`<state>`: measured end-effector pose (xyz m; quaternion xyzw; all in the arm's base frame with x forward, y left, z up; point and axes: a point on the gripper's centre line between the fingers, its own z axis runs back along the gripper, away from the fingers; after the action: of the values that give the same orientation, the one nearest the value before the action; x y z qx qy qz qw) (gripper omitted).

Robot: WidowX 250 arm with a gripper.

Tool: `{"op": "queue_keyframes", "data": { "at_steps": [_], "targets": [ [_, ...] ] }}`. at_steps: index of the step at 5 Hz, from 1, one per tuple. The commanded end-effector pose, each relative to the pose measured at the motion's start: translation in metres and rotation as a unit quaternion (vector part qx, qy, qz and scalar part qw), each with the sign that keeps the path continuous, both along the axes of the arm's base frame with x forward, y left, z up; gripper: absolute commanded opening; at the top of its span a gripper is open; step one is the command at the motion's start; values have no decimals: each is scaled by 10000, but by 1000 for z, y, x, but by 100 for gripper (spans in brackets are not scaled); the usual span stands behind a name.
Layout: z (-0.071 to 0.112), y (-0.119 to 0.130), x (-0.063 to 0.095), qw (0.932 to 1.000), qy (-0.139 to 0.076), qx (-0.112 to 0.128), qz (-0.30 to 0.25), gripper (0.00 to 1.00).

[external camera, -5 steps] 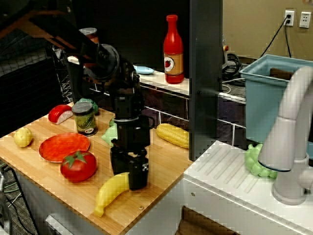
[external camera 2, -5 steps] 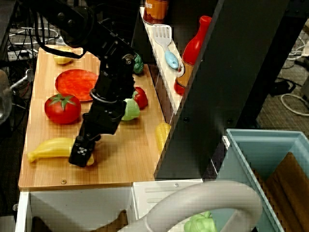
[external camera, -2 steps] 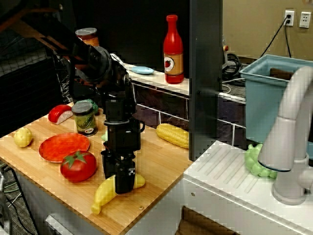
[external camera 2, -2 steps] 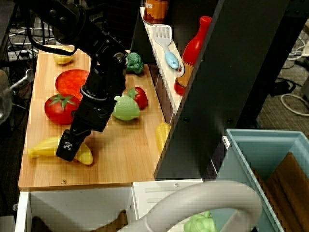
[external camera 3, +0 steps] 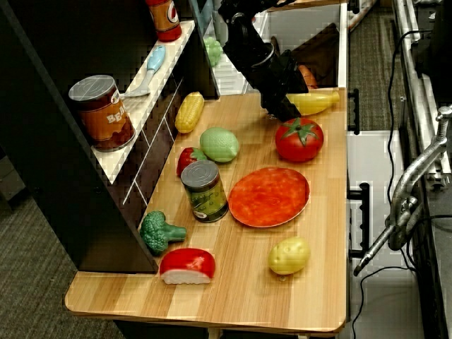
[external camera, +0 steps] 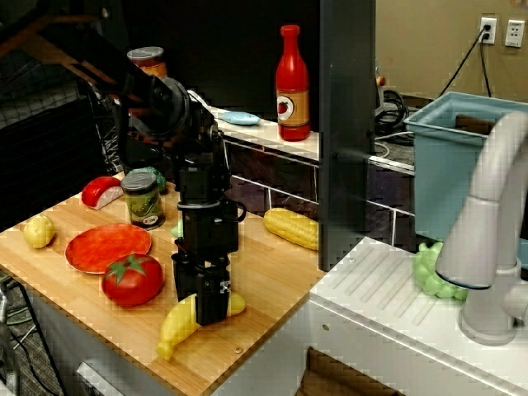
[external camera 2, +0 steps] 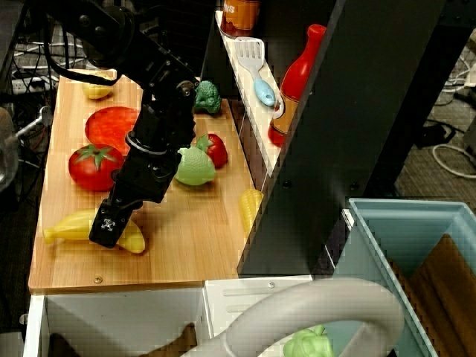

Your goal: Put banana on plate

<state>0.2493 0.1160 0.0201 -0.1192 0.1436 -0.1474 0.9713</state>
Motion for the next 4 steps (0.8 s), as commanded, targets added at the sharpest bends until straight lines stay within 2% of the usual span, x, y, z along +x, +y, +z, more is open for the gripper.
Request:
{"op": "queue_keyframes", "data": {
  "at_steps": [1, 2, 3, 4],
  "targets": [
    [80, 7, 15, 9982, -323, -480, 165, 0],
    [99, 24, 13, 9967, -299, -716, 232, 0],
    [127, 39, 5, 9942, -309, -985, 294, 0],
    [145, 37, 0, 9922, -284, -1191, 238, 0]
  ]
}}
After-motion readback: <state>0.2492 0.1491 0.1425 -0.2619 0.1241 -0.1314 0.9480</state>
